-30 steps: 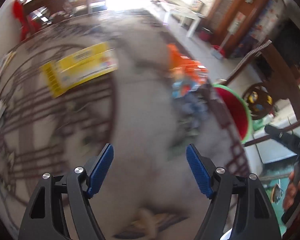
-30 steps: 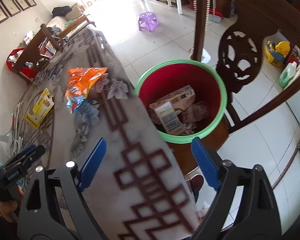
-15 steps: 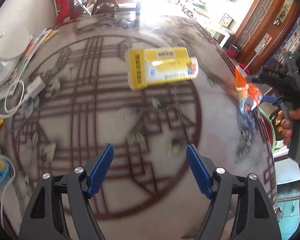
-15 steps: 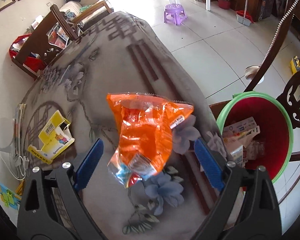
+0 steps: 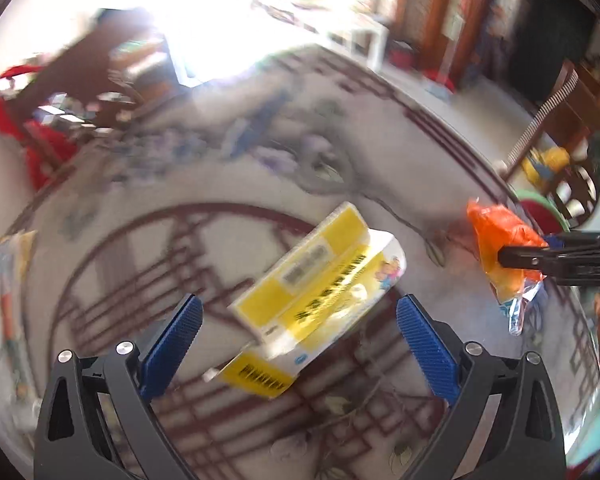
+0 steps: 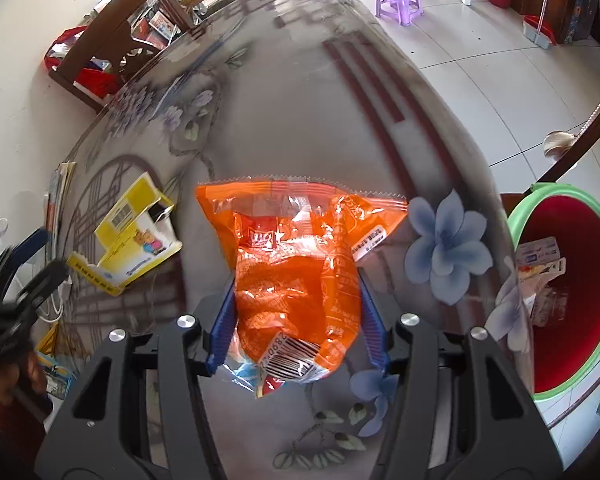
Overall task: Collect trash
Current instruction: 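Return to the table and grasp the orange snack bag with the right tool, then grasp the yellow medicine box with the left tool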
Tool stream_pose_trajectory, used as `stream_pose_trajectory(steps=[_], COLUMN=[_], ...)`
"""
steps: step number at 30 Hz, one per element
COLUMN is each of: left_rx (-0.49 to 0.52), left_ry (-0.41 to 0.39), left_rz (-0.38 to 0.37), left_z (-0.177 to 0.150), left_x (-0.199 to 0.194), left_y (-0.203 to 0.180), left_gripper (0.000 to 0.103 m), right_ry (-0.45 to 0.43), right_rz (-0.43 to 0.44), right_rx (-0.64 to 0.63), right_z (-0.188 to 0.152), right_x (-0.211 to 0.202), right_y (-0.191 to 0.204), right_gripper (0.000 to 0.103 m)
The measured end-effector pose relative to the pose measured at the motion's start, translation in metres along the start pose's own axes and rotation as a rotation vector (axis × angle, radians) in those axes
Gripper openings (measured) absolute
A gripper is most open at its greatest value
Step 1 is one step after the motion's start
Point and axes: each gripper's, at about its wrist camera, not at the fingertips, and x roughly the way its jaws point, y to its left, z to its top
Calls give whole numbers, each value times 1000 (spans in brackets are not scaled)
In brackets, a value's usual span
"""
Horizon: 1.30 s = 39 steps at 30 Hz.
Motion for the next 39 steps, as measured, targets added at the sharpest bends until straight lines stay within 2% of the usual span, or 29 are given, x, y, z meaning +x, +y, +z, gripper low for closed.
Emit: stream_pose_trajectory(steps=[2, 4, 5, 7, 10, 12, 13, 14, 15, 19, 23, 25, 26, 28, 32, 34, 35, 36, 37, 38, 39], left_rx=[25, 14, -11, -50, -71, -90, -115, -144, -169, -325, -377, -400, -415, -441, -486, -491, -485, -475, -459, -440, -427], left_ry=[26, 57, 69, 77, 64, 42, 35, 27, 29, 36, 33, 36, 37, 39, 50, 55, 53, 48, 43, 37, 36], left_rz=[-23, -35, -47, -40, -91, -112, -129, -136, -133, -149, -147, -152, -154, -152, -137, -140, -138, -131, -114, -96, -92], left_z=[5, 9, 10, 9, 7, 3, 1, -2, -6, -33, -62, -73, -78, -85, -101, -105, -104, -102, -100, -98, -94], left_x=[17, 31, 37, 43, 40, 32, 29, 26, 26, 21, 8, 5, 4, 2, 0, -1, -2, -3, -5, -6, -6], left_y=[0, 1, 4, 6, 2, 0, 2, 5, 8, 20, 20, 22, 24, 28, 33, 34, 34, 33, 32, 30, 29], left_gripper=[93, 93, 92, 81, 58, 36, 32, 15, 3, 2, 3, 3, 4, 6, 11, 15, 23, 37, 45, 51, 51], right_ry=[13, 29, 28, 13, -8, -19, -22, -24, -24, 5, 45, 56, 69, 90, 93, 98, 102, 105, 109, 112, 115], right_rz=[32, 52, 50, 41, 17, 7, -2, -15, -24, -46, -12, 2, 11, 38, 25, 16, 11, 5, -5, -12, -16], right_rx=[10, 13, 11, -5, -29, -36, -41, -47, -53, -56, -51, -75, -87, -85, -145, -177, -191, -199, -206, -206, -201], right_z=[-4, -7, -7, -7, -7, -6, -5, -5, -5, -6, -11, -15, -18, -23, -37, -46, -51, -53, -57, -59, -60], right_x=[-2, -3, -4, -8, -15, -19, -19, -19, -18, -9, 6, 10, 13, 17, 12, 8, 6, 6, 5, 4, 4], right_y=[0, 3, 4, 9, 15, 17, 18, 19, 21, 23, 25, 30, 33, 36, 49, 54, 56, 57, 56, 55, 53], right_gripper=[55, 64, 73, 78, 87, 88, 88, 88, 89, 93, 91, 73, 55, 53, 52, 52, 52, 52, 52, 54, 61])
